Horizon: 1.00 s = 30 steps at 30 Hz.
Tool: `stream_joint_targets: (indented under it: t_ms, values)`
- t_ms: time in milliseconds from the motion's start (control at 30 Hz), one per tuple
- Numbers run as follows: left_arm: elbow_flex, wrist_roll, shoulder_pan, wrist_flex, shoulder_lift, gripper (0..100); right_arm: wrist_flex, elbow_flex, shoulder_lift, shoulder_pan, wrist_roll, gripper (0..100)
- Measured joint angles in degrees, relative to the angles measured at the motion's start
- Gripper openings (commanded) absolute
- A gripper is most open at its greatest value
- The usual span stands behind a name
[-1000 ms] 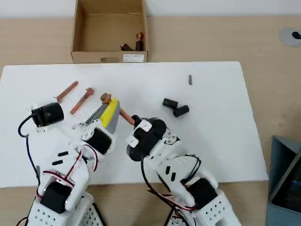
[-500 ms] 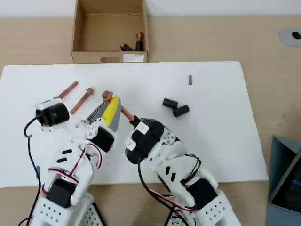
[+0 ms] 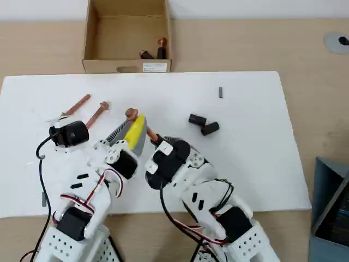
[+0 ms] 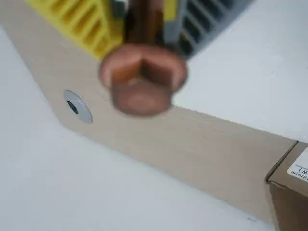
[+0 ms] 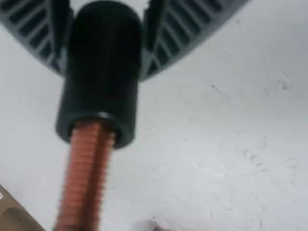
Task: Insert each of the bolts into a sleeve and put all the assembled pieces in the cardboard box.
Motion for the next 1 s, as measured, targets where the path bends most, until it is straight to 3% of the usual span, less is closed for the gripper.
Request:
stream_joint_targets:
  t_ms: [267, 433, 567, 733, 1000]
  values:
    - [0.3, -2.4, 6.7, 10.7, -0.3, 0, 0.1, 0.1, 0.0, -0.3, 0.0, 0.9]
    - [1.4, -6.2, 9.2, 12.1, -0.6, 0, 0.3, 0.3, 0.1, -0.2, 0.1, 0.9]
    - [2.0, -7.6, 9.3, 12.1, -0.6, 3, 0.3, 0.4, 0.1, -0.1, 0.1, 0.9]
    - [2.1, -7.5, 7.4, 12.1, -0.6, 19, 0.3, 0.4, 0.1, 0.1, 0.1, 0.9]
    - [0.0, -7.6, 4.5, 20.9, -0.4, 20, 0.1, 0.0, 0.0, -0.2, 0.0, 0.9]
